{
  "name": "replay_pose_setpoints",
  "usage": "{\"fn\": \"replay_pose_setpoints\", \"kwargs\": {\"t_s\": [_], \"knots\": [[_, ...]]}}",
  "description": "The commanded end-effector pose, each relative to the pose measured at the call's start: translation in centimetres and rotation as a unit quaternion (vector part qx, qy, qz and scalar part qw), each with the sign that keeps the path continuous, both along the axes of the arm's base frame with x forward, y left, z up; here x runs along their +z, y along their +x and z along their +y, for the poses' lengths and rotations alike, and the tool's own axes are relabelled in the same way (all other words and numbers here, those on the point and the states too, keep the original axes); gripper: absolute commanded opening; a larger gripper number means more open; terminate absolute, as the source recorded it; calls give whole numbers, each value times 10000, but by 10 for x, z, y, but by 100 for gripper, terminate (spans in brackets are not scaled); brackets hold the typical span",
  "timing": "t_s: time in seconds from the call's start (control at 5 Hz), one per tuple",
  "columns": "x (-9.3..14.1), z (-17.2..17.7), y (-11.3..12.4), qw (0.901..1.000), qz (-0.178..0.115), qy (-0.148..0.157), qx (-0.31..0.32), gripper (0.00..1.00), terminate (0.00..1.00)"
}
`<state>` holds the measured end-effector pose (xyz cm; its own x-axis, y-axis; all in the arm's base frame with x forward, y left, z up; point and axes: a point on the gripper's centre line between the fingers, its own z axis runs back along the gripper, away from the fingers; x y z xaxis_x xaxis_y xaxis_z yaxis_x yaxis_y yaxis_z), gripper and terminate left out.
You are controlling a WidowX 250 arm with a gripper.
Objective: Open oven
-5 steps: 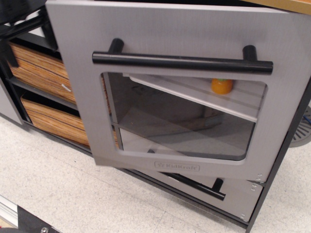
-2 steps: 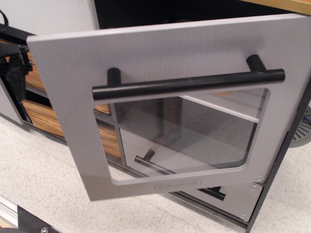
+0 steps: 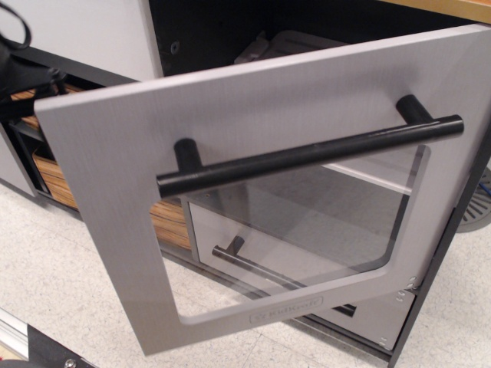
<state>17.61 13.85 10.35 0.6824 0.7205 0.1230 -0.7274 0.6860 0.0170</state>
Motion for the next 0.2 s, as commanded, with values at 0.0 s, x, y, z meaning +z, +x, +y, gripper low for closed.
{"fn": "replay_pose_setpoints", "kwargs": {"t_s": [0.0], "knots": [[12, -54, -20, 9900, 335, -559, -1248, 100, 100]]}}
